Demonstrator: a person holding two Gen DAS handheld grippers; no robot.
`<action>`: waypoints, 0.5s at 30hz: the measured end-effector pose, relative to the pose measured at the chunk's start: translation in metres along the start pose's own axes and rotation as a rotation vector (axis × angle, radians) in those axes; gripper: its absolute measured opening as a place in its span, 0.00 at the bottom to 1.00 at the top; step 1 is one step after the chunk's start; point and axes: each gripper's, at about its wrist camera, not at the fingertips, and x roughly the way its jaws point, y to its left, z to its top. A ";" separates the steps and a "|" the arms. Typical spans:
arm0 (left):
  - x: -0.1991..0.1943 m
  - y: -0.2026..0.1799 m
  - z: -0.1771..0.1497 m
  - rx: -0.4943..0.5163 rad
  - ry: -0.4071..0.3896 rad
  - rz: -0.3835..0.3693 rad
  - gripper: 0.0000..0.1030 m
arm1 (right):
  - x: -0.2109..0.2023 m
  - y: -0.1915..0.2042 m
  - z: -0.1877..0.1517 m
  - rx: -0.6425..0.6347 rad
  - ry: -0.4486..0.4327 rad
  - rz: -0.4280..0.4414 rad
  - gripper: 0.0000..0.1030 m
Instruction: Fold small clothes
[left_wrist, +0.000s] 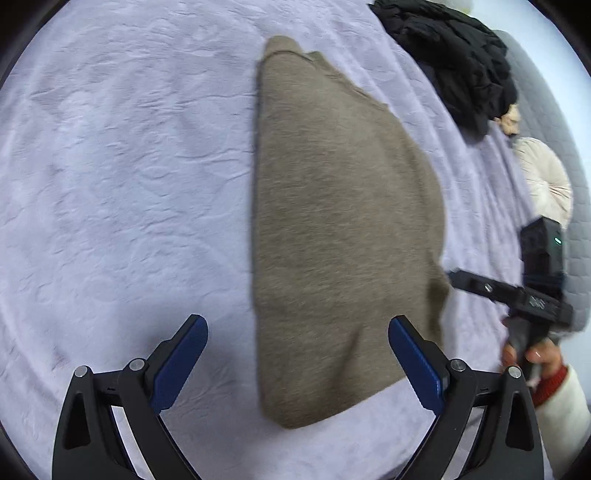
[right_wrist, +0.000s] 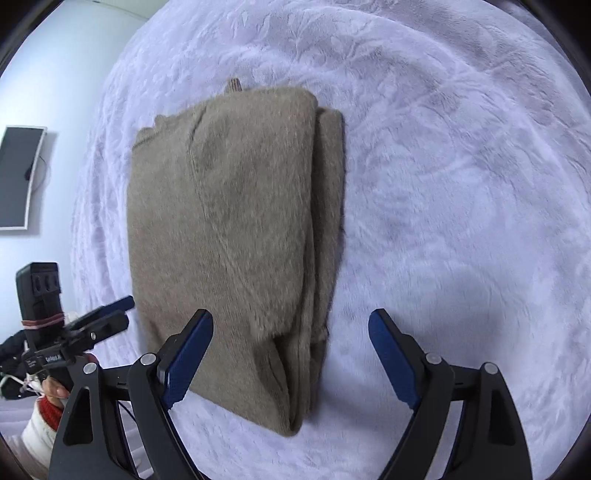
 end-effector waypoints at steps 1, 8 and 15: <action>0.005 -0.001 0.004 0.011 0.007 -0.017 0.96 | 0.002 -0.003 0.006 0.002 -0.008 0.019 0.86; 0.041 -0.017 0.023 0.078 0.043 -0.068 0.96 | 0.035 -0.019 0.043 0.019 0.007 0.230 0.86; 0.052 -0.024 0.026 0.062 0.018 -0.018 0.74 | 0.050 -0.014 0.052 0.075 -0.010 0.314 0.49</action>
